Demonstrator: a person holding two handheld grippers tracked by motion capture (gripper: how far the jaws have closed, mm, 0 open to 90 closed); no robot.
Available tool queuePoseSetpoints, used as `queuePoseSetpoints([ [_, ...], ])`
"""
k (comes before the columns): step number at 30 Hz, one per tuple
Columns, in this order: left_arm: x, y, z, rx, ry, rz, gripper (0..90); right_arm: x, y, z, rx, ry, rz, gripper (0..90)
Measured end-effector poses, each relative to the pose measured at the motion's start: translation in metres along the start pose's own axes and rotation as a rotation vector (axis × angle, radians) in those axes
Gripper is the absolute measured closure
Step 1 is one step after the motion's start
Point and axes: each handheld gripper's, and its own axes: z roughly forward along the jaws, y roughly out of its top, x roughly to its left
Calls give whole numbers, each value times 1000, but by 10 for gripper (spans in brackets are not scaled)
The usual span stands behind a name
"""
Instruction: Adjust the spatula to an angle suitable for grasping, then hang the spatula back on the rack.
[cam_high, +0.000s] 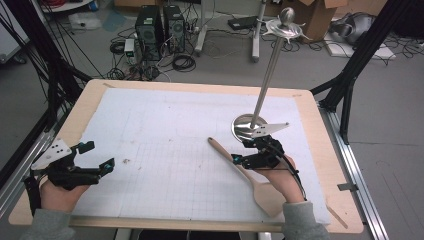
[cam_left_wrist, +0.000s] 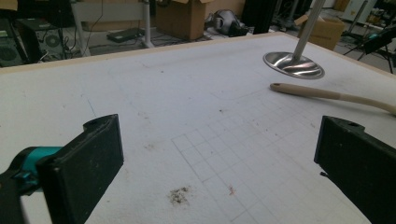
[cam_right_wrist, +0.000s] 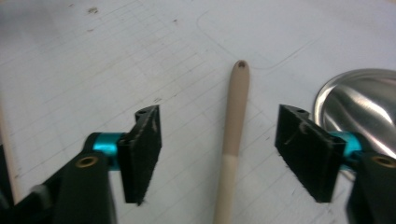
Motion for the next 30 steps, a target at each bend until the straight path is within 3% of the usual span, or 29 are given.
queuePoseSetpoints([
  [3, 0, 0, 0, 1, 0, -2, 17, 1, -4, -6, 17, 65, 33, 190],
  [5, 0, 0, 0, 4, 0, -1, 18, 2, -6, -11, 2, 61, 26, 188],
  [10, -1, 0, 1, 1, -6, 1, 17, 3, -16, -24, -86, 21, 22, 188],
  [16, 0, 0, 2, 5, -3, -4, 17, 0, -27, -36, -160, -10, 53, 188],
  [19, 0, 0, 2, 1, -6, -2, 17, -1, -29, -42, -159, -48, 61, 188],
  [30, -3, 0, 5, 7, -15, 1, 17, -3, -32, -46, -166, -72, 50, 188],
])
